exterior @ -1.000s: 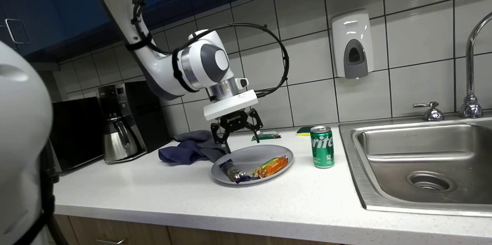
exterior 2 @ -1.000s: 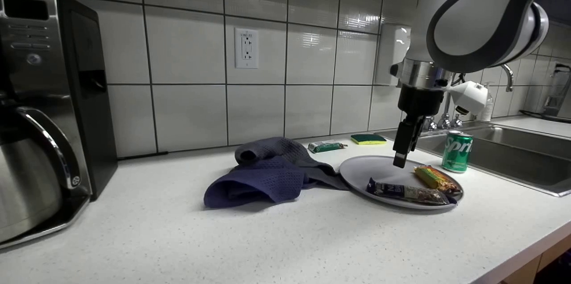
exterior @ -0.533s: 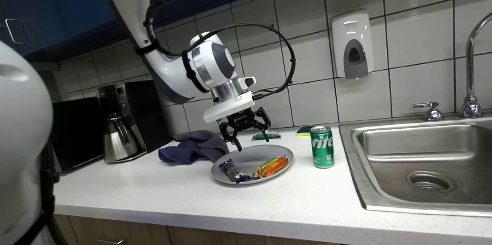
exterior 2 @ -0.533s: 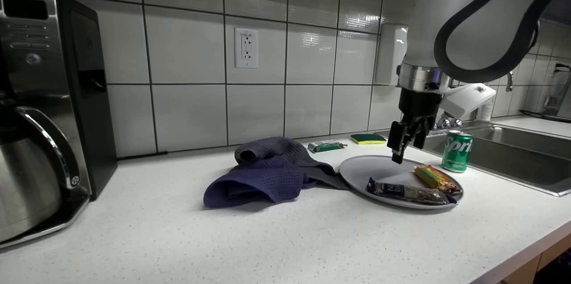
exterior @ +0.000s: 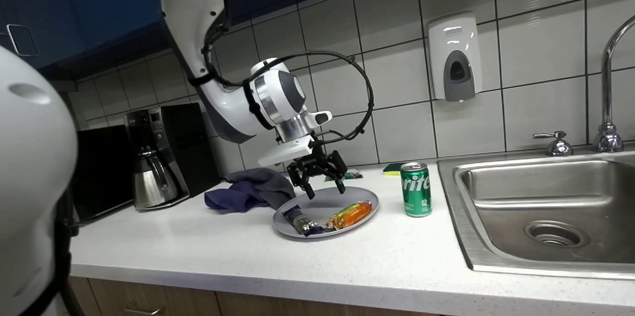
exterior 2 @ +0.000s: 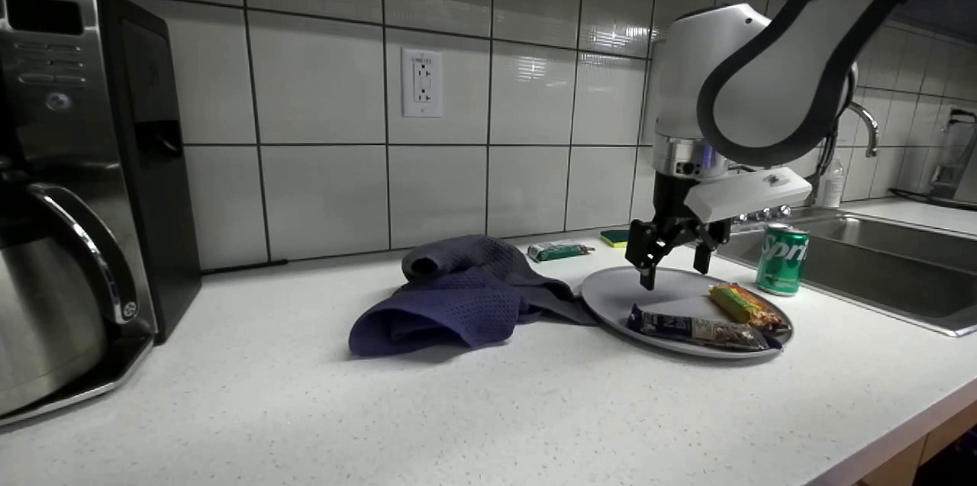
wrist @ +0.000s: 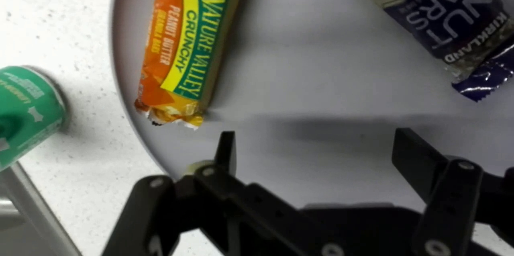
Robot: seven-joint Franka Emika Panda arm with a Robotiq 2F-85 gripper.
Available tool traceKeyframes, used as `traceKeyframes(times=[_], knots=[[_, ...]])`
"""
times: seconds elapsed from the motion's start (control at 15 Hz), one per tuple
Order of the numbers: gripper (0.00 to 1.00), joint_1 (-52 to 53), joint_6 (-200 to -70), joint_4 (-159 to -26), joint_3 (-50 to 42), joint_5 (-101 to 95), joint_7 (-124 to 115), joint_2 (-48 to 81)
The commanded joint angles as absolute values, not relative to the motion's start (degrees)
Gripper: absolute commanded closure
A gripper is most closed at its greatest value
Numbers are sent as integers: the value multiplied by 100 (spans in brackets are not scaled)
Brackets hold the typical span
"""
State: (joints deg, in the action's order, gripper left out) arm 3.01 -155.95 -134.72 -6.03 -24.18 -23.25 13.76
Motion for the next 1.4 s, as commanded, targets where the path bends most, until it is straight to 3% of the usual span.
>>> traceKeyframes(times=[0.0, 0.8, 1.33], knots=[[0, 464, -15292, -13014, -701, -2037, -2606, 1598], [0, 482, -15209, -11570, -895, -830, -2871, 2399], [0, 554, -15396, -11477, -1027, -736, -2850, 2550]])
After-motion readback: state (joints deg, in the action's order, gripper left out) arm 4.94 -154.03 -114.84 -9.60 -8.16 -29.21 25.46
